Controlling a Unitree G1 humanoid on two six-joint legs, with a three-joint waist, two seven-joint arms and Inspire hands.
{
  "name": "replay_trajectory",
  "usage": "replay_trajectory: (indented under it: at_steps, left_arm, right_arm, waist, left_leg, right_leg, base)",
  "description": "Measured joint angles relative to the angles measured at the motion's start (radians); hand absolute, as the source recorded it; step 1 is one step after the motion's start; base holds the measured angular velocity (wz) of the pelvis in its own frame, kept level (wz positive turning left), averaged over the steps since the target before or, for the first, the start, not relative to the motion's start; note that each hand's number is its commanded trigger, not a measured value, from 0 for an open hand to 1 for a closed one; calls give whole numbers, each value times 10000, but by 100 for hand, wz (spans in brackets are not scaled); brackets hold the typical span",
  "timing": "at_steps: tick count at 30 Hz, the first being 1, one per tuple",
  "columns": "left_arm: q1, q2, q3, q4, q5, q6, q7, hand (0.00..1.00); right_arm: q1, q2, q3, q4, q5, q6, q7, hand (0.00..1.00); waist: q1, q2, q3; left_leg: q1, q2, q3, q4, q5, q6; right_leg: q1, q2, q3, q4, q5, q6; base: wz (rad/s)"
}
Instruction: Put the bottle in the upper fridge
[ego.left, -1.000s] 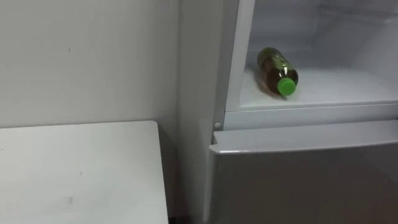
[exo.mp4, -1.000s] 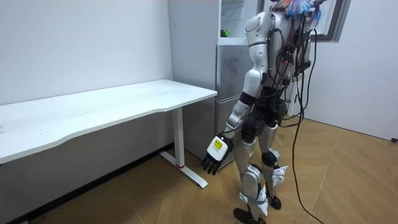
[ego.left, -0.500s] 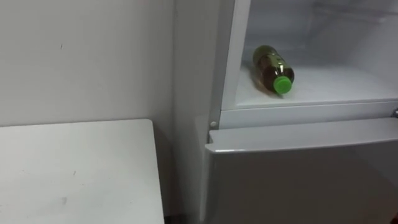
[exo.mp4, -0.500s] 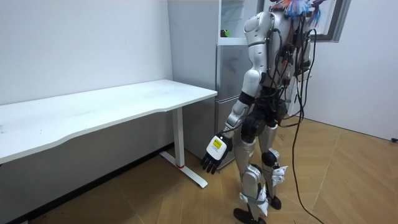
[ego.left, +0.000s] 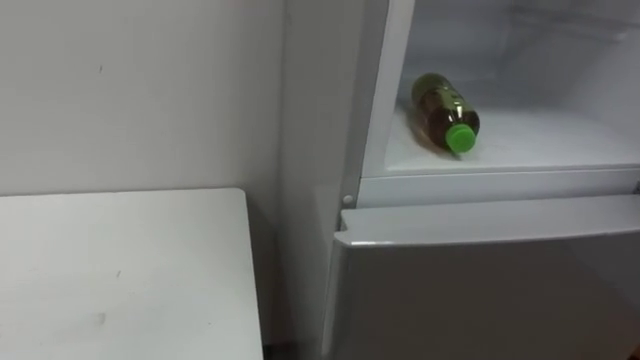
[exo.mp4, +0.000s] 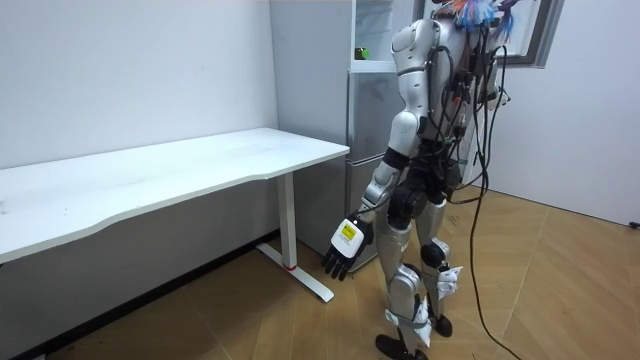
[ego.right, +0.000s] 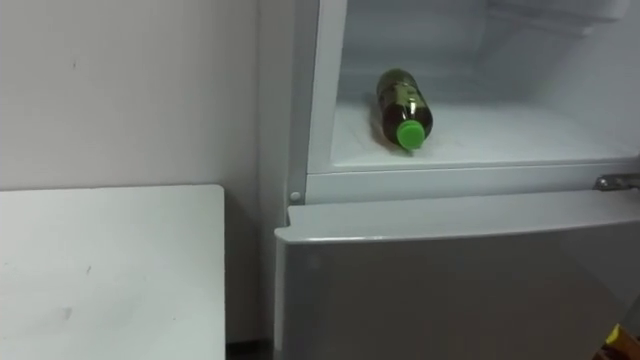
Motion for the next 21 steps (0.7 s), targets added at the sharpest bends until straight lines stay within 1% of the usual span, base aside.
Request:
replay_trajectory:
  at_steps: [3, 6, 14, 17, 21]
  left_arm:
    - [-45, 1, -1, -41, 8, -1, 2, 0]
    - [-57, 7, -1, -86, 14, -56, -4, 0]
    - [-26, 14, 2, 19, 11, -52, -180, 0]
    - [-9, 8, 126, 134, 11, -43, -340, 0]
    - [-10, 13, 341, 134, 39, -46, -569, 0]
  right_arm:
    - [-157, -91, -32, -4, -390, -12, -94, 0]
    - [-169, -359, -21, 34, -600, 19, -259, 0]
    - [-448, -439, -19, 44, -601, 32, -680, 0]
    - [-627, -450, -19, -3, -598, 64, -910, 0]
    - [-1076, -470, -21, -8, -628, 146, -1066, 0]
  waist:
    - [-25, 10, 1]
    - [-18, 14, 0]
    - [-2, 6, -1]
    - [0, 2, -4]
    - [-62, 3, -5]
  left_leg:
    - [0, 5, 11, -7, 4, -5]
    - [-9, 4, 8, -10, 7, -7]
    - [-40, 2, 37, -4, 16, -10]
    - [-47, 3, 48, -3, 44, -12]
    - [-113, 7, 65, 19, 53, -7]
  right_leg:
    - [-20, 1, 5, 7, 0, 0]
    - [-24, 2, 1, 10, 0, 0]
    - [-145, 2, -5, 34, 0, 0]
    - [-161, 2, 2, 91, 0, 0]
    - [-316, 0, -17, 172, 0, 0]
  base:
    - [0]
    - [0]
    - [0]
    - [-1]
    - [0]
